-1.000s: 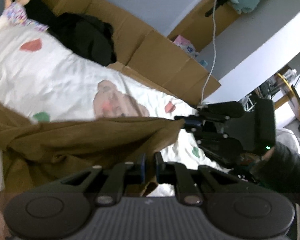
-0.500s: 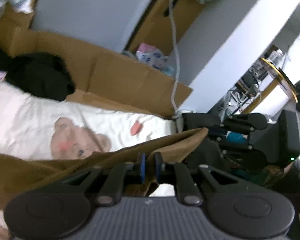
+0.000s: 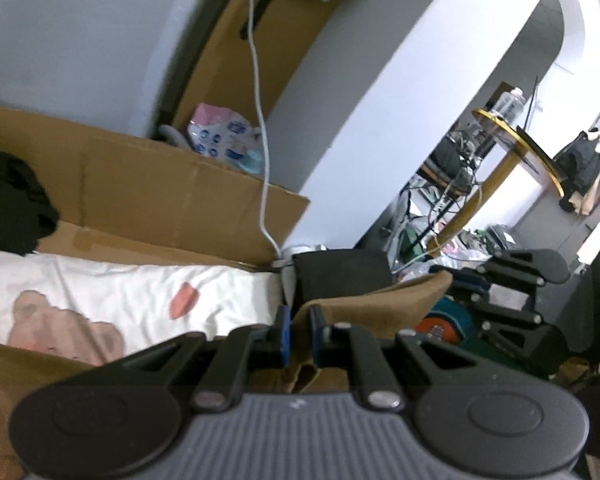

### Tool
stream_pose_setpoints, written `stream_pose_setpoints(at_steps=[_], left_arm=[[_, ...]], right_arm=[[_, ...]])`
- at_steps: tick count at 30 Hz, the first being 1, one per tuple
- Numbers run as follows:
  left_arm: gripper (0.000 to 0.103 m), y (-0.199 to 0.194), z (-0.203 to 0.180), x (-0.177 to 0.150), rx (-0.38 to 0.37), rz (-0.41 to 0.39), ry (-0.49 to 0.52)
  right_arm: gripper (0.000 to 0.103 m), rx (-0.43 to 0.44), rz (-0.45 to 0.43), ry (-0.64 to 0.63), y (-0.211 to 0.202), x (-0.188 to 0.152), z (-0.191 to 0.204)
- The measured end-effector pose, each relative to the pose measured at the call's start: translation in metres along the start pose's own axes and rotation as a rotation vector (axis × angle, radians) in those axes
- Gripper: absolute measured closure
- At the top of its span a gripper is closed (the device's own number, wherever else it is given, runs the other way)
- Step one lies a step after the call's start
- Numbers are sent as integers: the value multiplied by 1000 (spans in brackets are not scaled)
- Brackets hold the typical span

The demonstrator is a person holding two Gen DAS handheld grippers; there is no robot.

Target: Fold clothes

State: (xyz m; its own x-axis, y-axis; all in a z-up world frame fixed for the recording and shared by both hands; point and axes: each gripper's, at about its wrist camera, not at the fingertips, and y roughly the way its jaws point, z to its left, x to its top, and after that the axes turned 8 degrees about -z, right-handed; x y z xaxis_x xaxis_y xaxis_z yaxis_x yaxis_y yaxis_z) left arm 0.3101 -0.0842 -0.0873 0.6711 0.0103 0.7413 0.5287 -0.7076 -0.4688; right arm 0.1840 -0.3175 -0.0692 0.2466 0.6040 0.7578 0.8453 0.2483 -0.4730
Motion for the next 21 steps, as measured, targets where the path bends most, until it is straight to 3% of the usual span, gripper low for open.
stream_pose_setpoints(at_steps=[7, 11, 17, 21], left_arm=[[93, 41, -3, -7, -3, 43, 17], [92, 76, 10, -24, 16, 83, -25], [86, 118, 28, -57, 91, 209, -90], [54, 122, 31, -70, 121, 241, -89]], right_arm=[[99, 9, 42, 77, 12, -43, -9], [99, 25, 70, 131, 19, -69, -1], [99, 54, 135, 192, 37, -107, 10], [99, 54, 180, 210, 44, -127, 14]])
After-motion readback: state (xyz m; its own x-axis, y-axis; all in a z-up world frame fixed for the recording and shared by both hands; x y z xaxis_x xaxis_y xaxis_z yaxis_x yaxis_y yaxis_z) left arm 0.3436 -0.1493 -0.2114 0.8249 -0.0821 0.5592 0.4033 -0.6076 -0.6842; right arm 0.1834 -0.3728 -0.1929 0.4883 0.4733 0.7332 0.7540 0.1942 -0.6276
